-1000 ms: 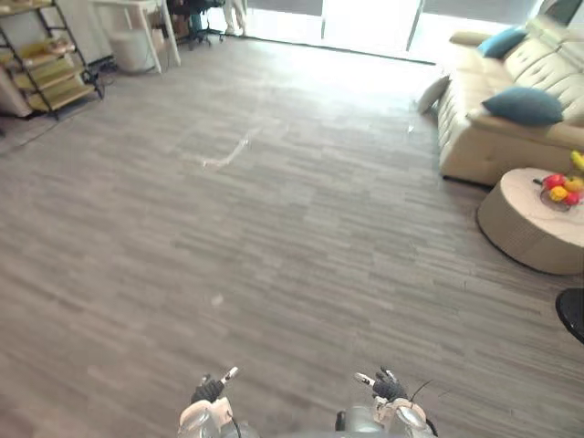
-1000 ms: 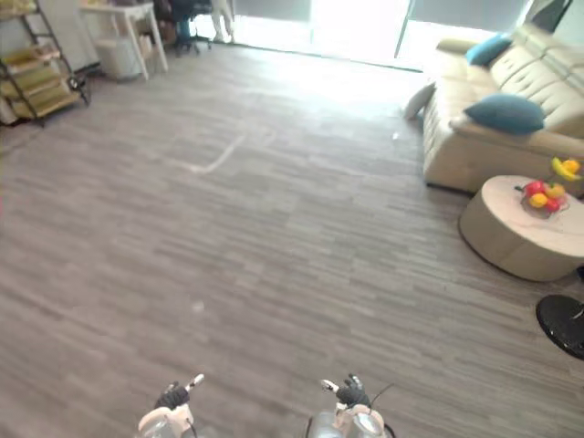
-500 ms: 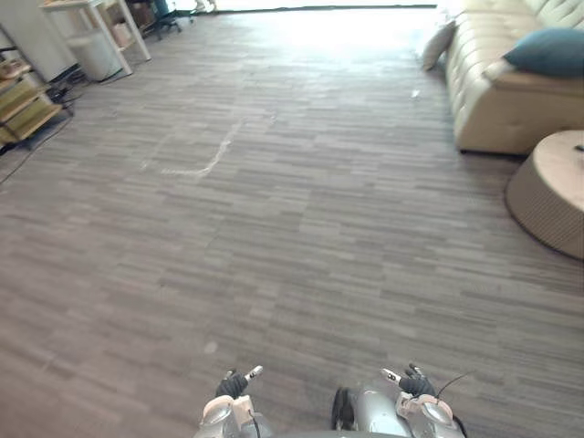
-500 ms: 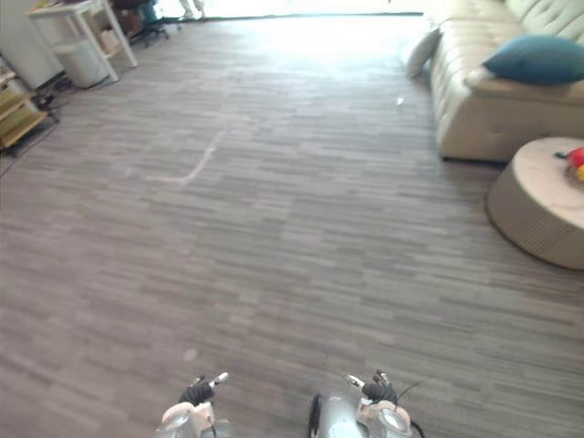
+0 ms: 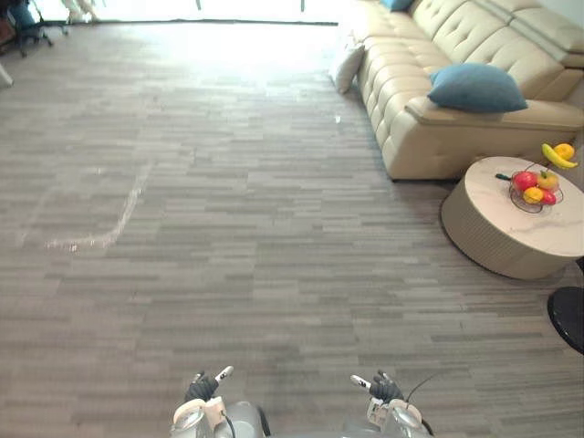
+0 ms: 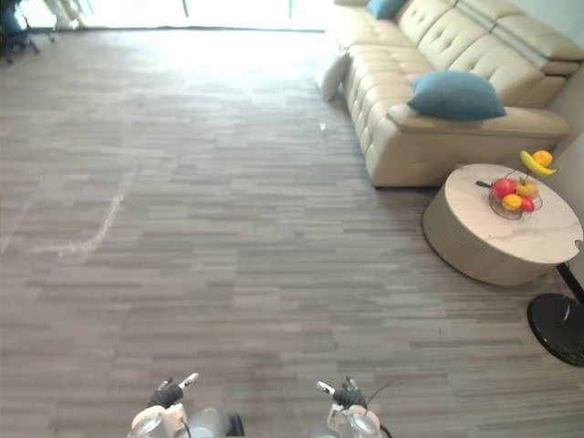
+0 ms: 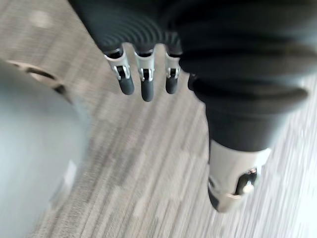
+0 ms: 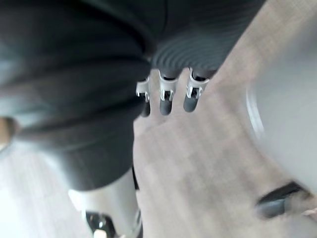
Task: Pick up cushions and gather them together orderly.
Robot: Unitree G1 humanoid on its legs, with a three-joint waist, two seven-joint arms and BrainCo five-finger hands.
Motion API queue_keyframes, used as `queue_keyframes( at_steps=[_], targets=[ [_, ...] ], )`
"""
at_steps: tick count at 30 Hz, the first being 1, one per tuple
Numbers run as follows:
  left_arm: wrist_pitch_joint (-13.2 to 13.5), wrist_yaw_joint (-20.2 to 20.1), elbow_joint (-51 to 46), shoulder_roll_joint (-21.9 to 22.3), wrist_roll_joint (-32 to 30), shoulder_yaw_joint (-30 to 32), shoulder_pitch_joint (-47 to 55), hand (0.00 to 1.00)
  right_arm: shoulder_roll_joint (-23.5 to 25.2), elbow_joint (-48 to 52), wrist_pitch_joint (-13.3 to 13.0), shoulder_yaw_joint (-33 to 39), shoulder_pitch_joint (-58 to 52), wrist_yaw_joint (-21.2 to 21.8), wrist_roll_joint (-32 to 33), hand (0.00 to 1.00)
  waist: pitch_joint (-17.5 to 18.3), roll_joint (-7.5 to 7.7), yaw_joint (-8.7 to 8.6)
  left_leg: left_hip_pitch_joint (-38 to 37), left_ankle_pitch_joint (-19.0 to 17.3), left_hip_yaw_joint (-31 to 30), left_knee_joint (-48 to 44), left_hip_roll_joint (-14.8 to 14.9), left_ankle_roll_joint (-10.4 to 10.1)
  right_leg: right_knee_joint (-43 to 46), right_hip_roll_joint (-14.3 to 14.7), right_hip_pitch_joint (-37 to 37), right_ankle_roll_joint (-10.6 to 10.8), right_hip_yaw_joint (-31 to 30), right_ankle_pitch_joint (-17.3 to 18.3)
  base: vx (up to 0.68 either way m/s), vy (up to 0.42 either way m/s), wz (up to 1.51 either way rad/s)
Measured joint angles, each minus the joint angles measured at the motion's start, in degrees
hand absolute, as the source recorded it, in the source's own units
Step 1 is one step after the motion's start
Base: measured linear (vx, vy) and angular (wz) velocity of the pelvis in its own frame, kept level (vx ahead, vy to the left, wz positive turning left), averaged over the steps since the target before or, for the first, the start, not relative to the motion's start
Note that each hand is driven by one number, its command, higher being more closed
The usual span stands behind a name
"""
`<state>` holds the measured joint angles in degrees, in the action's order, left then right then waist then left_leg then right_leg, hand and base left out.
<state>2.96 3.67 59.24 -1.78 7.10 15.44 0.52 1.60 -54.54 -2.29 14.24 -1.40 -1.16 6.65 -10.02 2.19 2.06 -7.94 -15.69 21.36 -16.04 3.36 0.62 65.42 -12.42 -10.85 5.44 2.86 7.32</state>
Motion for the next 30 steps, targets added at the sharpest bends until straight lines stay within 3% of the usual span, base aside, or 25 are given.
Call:
queue_keyframes(
  at_steps=[2,3,4,6,7,8,9,11,12,13,14,15,16,17,19,20,21,22,23,24,25,27,28,29,30],
  targets=[
    [-0.2,-0.1,0.0,0.6,-0.9,-2.0,0.0,0.0,-0.4,2.3,-0.5,0.1,0.3,0.2,-0.5,0.0,-0.3,-0.78,-0.95,-7.6,-1.8,-0.4,6.1,0.1,-1.1,-6.4,0.1,-9.4,-2.0,7.4,4.1,0.53,0.059,0.05],
    [-0.3,-0.1,0.1,0.7,-0.9,-2.2,0.0,0.0,-0.5,2.3,-0.6,0.1,0.5,0.3,-0.5,0.0,-0.4,-0.72,-1.42,-8.6,-1.9,-0.5,6.8,0.1,-0.9,-9.4,0.1,-10.3,-2.4,8.7,4.3,0.54,-0.023,0.39],
    [-0.7,-0.2,0.5,1.0,-1.3,-3.2,-0.3,0.0,-1.0,2.3,-0.6,0.3,0.5,0.3,-0.7,0.0,-0.4,-0.7,-2.33,-11.7,-2.2,-1.5,8.9,0.1,-0.4,-20.1,0.6,-11.8,-2.8,11.3,3.7,0.57,-0.097,0.63],
    [-0.8,-0.4,1.1,2.0,-2.0,-3.7,-1.2,0.0,-1.8,1.9,-0.5,0.3,0.1,0.2,-1.9,0.0,-0.4,-0.64,-2.9,-15.0,-3.2,-3.4,10.8,0.0,-0.1,-35.0,1.6,-12.0,-2.3,11.3,-0.3,0.64,-0.167,0.84],
    [-0.7,-0.4,1.1,2.9,-2.7,-3.4,-1.2,0.0,-2.3,2.0,-0.6,0.5,-1.4,0.1,-1.6,0.0,-0.3,-0.37,-3.22,-17.8,-4.5,-6.1,11.5,-0.4,-1.0,-37.3,2.3,-11.8,-5.0,8.8,-7.0,0.7,-0.206,0.54],
    [-0.7,-0.6,1.2,4.7,-3.2,-3.3,-1.0,0.0,-4.4,1.8,-0.4,0.2,0.1,0.1,-2.1,0.0,-0.7,-3.46,-2.97,-19.1,-3.6,-7.0,10.6,1.3,-1.3,-32.4,3.1,-12.2,-6.0,9.1,-2.2,0.68,-0.2,0.3],
    [-0.8,-0.6,1.1,5.1,-3.4,-3.3,-1.0,0.0,-4.7,1.5,-0.3,0.2,0.7,0.1,-2.2,0.0,-0.8,-4.09,-2.87,-18.7,-2.8,-7.3,8.9,1.8,-2.3,-30.8,3.4,-12.4,-6.4,9.0,-0.4,0.74,-0.27,0.05],
    [-0.9,-0.7,1.2,5.1,-3.8,-3.4,-1.0,0.0,-4.3,1.7,0.1,1.0,1.3,0.1,-2.2,0.0,-1.1,-5.08,-3.56,-12.3,-0.3,-11.2,-7.8,4.8,-6.4,-27.7,3.7,-10.3,-6.8,10.3,5.1,0.65,-0.292,0.25],
    [-0.9,-0.6,0.8,5.1,-3.8,-2.8,-1.2,0.0,-4.5,1.7,0.3,1.3,1.3,0.0,-2.2,0.0,-1.6,-6.07,-3.58,-3.5,8.0,-15.5,-27.8,8.2,-13.4,-28.7,5.0,-6.4,-7.1,11.7,7.8,0.49,-0.188,0.17],
    [-0.9,-0.6,0.0,5.1,-3.6,-2.4,-1.0,0.0,-4.7,1.6,0.6,1.3,1.4,-0.1,-2.1,0.0,-1.9,-6.93,-3.3,1.8,9.3,-15.7,-38.8,10.6,-15.0,-30.0,6.7,-3.3,-8.0,12.0,8.6,0.49,-0.155,0.02],
    [-0.8,-0.6,-0.8,5.2,-3.6,-1.6,-0.9,0.0,-4.6,1.5,0.8,1.2,1.5,-0.1,-2.1,0.0,-2.2,-7.03,-2.97,4.6,8.9,-14.9,-44.2,12.1,-14.3,-31.2,7.7,-1.0,-8.6,11.9,9.1,0.57,-0.082,-0.35],
    [-0.8,-0.4,-2.5,4.8,-3.6,-0.8,-0.9,0.0,-3.9,1.0,0.9,0.2,1.7,-0.3,-2.0,0.0,-2.7,-6.21,-1.81,10.3,6.6,-12.2,-49.9,13.6,-11.1,-34.8,8.4,4.8,-9.6,11.9,10.3,0.54,-0.059,-0.32],
    [-0.7,-0.4,-2.9,4.7,-3.5,-0.8,-0.9,0.0,-3.7,0.9,0.9,-0.5,1.7,-0.4,-1.9,0.0,-2.7,-5.81,-1.78,12.2,5.9,-11.4,-49.8,13.6,-9.8,-36.3,8.4,6.8,-9.4,11.9,10.6,0.6,-0.049,-0.25],
    [-0.6,-0.4,-4.1,4.6,-3.2,-0.8,-0.8,0.0,-3.3,0.5,1.1,-1.7,1.4,-0.5,-1.7,0.0,-2.7,-4.79,-1.73,16.8,4.4,-7.9,-46.2,14.0,-7.2,-40.6,8.4,11.1,-8.9,12.0,10.6,0.58,-0.003,-0.04],
    [-0.4,-0.4,-4.8,4.5,-2.9,-0.8,-0.8,0.0,-3.0,-0.1,1.1,-2.0,1.6,-0.7,-1.6,0.0,-2.4,-4.34,-1.56,19.3,3.6,-5.3,-41.7,14.2,-5.8,-43.3,8.3,13.4,-8.5,11.9,10.5,0.51,0.034,-0.11],
    [0.0,-0.4,-5.7,4.4,-2.5,-0.8,-0.8,0.0,-2.4,-0.3,1.4,-2.7,1.8,-1.2,-1.6,0.0,-2.5,-4.18,-1.26,23.5,3.0,-2.0,-30.1,13.6,-4.7,-47.5,8.2,17.4,-7.1,10.9,10.8,0.49,0.128,-0.31],
    [0.3,-0.4,-5.8,4.5,-2.4,-0.5,-0.8,0.0,-1.8,-0.3,1.3,-2.6,2.0,-1.2,-1.6,0.0,-2.5,-4.14,-0.78,24.1,3.6,-1.1,-20.3,12.4,-4.7,-49.1,7.9,19.8,-5.8,9.9,10.6,0.73,0.222,-0.58],
    [0.5,-0.2,-5.7,4.5,-2.5,-0.4,-0.8,0.0,-1.3,-0.6,1.3,-2.5,1.9,-1.2,-1.6,0.0,-2.2,-4.04,0.15,23.5,6.5,-1.8,-8.6,10.2,-5.6,-50.2,7.3,21.2,-4.3,8.6,11.7,0.76,0.283,-0.91],
    [0.6,-0.1,-5.4,4.1,-2.5,-0.3,-0.8,0.0,-1.2,-1.5,1.3,-2.7,2.0,-1.2,-1.7,0.0,-1.6,-3.47,1.39,23.0,14.7,-3.9,-4.5,8.1,-5.1,-51.2,6.8,22.7,-2.8,5.5,13.1,0.62,0.259,-0.9],
    [0.6,0.0,-5.3,3.4,-2.6,-0.2,-0.9,0.0,-0.3,-2.0,1.4,-2.9,2.1,-1.2,-1.7,0.0,-1.1,-1.83,1.55,22.8,13.9,-3.7,-5.0,6.7,-3.5,-51.8,5.4,23.3,-2.6,4.2,13.3,0.68,0.263,-0.66],
    [0.5,0.0,-4.8,2.1,-3.1,0.4,-0.8,0.0,0.9,-2.1,1.3,-3.0,2.1,-1.1,-1.7,0.0,0.2,-0.3,0.91,23.2,11.8,-2.8,-7.4,5.9,-2.0,-52.2,3.7,23.7,-3.0,2.4,11.7,0.69,0.307,-0.41],
    [0.4,0.1,-4.1,1.1,-3.6,1.6,-0.8,0.0,1.9,-2.5,1.3,-3.0,1.3,-1.1,-2.1,0.0,1.1,1.69,1.33,22.5,8.7,-1.3,-12.3,5.5,-0.2,-46.9,1.8,22.4,-1.2,-1.7,8.4,0.65,0.324,-0.39],
    [0.3,0.0,-3.3,0.4,-3.6,1.3,-0.8,0.0,2.3,-2.5,1.3,-3.1,1.3,-1.1,-2.1,0.0,1.2,2.19,1.31,20.2,7.5,-0.6,-13.1,4.5,0.7,-38.7,1.0,19.6,-0.2,-2.9,4.8,0.57,0.304,-0.43],
    [-0.2,0.0,-2.1,0.2,-3.5,1.2,-0.6,0.0,1.7,-2.3,1.0,-3.1,0.8,-1.1,-2.1,0.0,0.6,1.18,0.8,14.7,5.2,-0.2,-10.2,3.4,0.8,-22.8,-0.1,12.8,1.8,-4.1,-3.8,0.55,0.273,-0.38],
    [-0.4,0.0,-1.7,0.2,-3.5,1.2,-0.6,0.0,1.5,-2.2,0.8,-3.2,0.8,-1.1,-2.2,0.0,0.6,1.14,0.59,12.7,4.3,-0.4,-8.6,2.8,0.7,-17.2,-0.6,10.2,2.5,-4.2,-5.9,0.54,0.216,-0.27]
  ],
)
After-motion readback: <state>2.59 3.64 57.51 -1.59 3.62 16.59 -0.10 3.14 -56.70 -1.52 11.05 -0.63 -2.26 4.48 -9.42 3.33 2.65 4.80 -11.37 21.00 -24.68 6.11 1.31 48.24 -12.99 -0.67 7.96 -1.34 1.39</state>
